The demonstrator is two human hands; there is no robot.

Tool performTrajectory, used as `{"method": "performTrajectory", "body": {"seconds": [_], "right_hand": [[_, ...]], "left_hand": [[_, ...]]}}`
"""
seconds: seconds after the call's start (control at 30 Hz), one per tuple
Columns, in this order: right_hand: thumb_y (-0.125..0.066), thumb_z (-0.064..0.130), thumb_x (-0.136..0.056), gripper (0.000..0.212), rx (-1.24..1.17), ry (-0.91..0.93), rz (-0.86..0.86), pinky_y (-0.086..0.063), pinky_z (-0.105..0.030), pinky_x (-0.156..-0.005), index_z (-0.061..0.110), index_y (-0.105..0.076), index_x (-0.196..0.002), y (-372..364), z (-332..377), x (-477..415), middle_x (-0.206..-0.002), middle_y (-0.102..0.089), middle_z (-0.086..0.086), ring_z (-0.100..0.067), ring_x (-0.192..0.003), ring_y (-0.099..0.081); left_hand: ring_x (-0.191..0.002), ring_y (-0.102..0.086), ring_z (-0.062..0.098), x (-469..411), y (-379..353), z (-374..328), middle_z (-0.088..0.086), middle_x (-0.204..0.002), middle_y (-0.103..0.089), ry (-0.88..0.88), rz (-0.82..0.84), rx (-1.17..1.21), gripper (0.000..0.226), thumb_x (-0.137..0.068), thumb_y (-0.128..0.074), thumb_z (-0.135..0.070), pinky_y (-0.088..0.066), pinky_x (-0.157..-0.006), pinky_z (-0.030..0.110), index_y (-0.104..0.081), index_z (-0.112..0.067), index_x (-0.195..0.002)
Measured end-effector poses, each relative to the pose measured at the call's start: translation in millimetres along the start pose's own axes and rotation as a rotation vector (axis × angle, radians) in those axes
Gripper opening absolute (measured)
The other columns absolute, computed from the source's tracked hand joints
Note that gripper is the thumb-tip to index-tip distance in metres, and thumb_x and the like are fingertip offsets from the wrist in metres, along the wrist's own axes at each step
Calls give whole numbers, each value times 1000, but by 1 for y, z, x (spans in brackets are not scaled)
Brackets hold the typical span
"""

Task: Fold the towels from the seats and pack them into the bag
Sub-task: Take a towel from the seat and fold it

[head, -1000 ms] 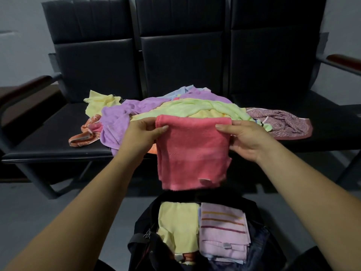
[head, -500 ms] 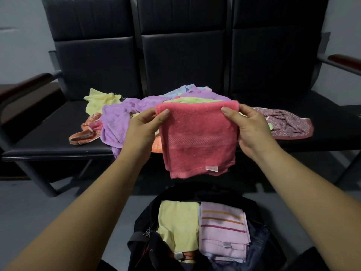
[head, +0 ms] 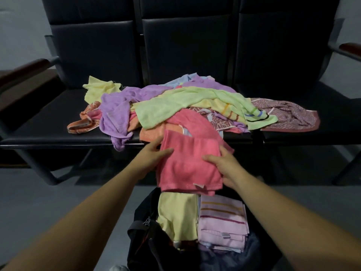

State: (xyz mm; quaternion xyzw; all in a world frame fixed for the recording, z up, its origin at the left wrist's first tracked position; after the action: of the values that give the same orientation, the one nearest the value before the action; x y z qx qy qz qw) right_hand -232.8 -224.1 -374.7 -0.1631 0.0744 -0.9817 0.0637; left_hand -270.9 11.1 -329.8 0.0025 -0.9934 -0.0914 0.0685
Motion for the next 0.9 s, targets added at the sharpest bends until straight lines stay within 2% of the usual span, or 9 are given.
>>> {"method": "performTrajectory", "body": {"seconds": [0.1, 0.23, 0.3, 0.4, 0.53, 0.6, 0.67, 0.77, 0.9], "right_hand": [[-74, -5, -80, 55, 109, -78, -46, -56, -48, -94, 14, -63, -130, 3, -61, -10, -112, -72, -11, -30, -103, -69], [-70, -7, -81, 51, 183, -233, -63, -59, -45, -87, 14, -63, -127, 7, -128, -18, -107, -73, -11, -29, -98, -71], [-71, -9, -81, 52, 209, -293, -69, -60, -45, -85, 12, -62, -128, 8, -159, -26, -104, -73, -11, -30, -96, -71], [-73, -8, -79, 56, 242, -353, -79, -60, -50, -87, 13, -62, -129, 8, -199, -38, -105, -74, -10, -31, -96, -72], [-82, -2, -73, 71, 349, -403, -97, -59, -46, -91, 17, -57, -136, 6, -242, -46, -115, -72, -11, -29, -102, -71], [-85, 3, -70, 78, 472, -406, -110, -58, -40, -89, 19, -52, -139, 5, -259, -46, -118, -68, -14, -31, -104, -68], [-83, 4, -72, 81, 574, -403, -117, -56, -35, -80, 17, -46, -143, 3, -266, -41, -117, -67, -16, -32, -102, -67], [-75, 2, -80, 67, 697, -352, -154, -45, -25, -61, 15, -47, -139, 3, -259, -38, -104, -70, -11, -26, -89, -65], [-70, -3, -87, 47, 699, -276, -247, -41, -22, -57, 12, -54, -128, 8, -249, -37, -99, -69, -8, -23, -81, -62]], "left_hand": [[-100, -67, 11, -4, -6, 57, -1, -128, -67, 140, 16, -54, 57, -94, -69, -18, -56, -78, 25, -49, -34, -145], [-109, -66, 17, -6, -10, 133, -2, -125, -66, 302, 27, -104, 55, -95, -68, -15, -54, -98, 37, -49, -31, -144], [-113, -65, 20, -8, -13, 169, 1, -129, -66, 368, 46, -114, 57, -94, -69, -15, -52, -102, 41, -49, -29, -145], [-108, -64, 15, -11, -14, 205, -4, -127, -63, 426, 62, -170, 57, -95, -67, -19, -53, -96, 32, -46, -32, -147], [-95, -64, 3, -9, -11, 246, -5, -123, -66, 464, -21, -218, 51, -94, -69, -27, -53, -84, 22, -51, -32, -141], [-96, -65, 8, -1, -12, 267, -4, -126, -65, 525, -43, -228, 57, -89, -74, -34, -54, -83, 24, -50, -32, -141], [-110, -64, 18, 8, -20, 286, -2, -138, -58, 594, 22, -280, 72, -87, -77, -28, -52, -92, 28, -40, -27, -149], [-114, -62, 29, 8, -22, 294, 11, -134, -61, 591, 12, -473, 63, -92, -66, -18, -48, -90, 30, -39, -20, -149], [-112, -63, 28, 12, -16, 295, 10, -122, -66, 591, -32, -537, 51, -92, -70, -35, -48, -91, 33, -50, -13, -133]]}}
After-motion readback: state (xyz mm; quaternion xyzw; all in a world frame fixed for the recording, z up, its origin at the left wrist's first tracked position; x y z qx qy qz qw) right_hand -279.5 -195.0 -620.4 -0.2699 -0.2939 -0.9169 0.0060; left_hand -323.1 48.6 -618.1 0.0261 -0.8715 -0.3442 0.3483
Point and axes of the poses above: each hand's wrist, its own x-axis away from the middle knuckle, its own y-axis out of the back of the hand, z = x × y, the point moved 4 cm from there along -x, towards the middle knuckle
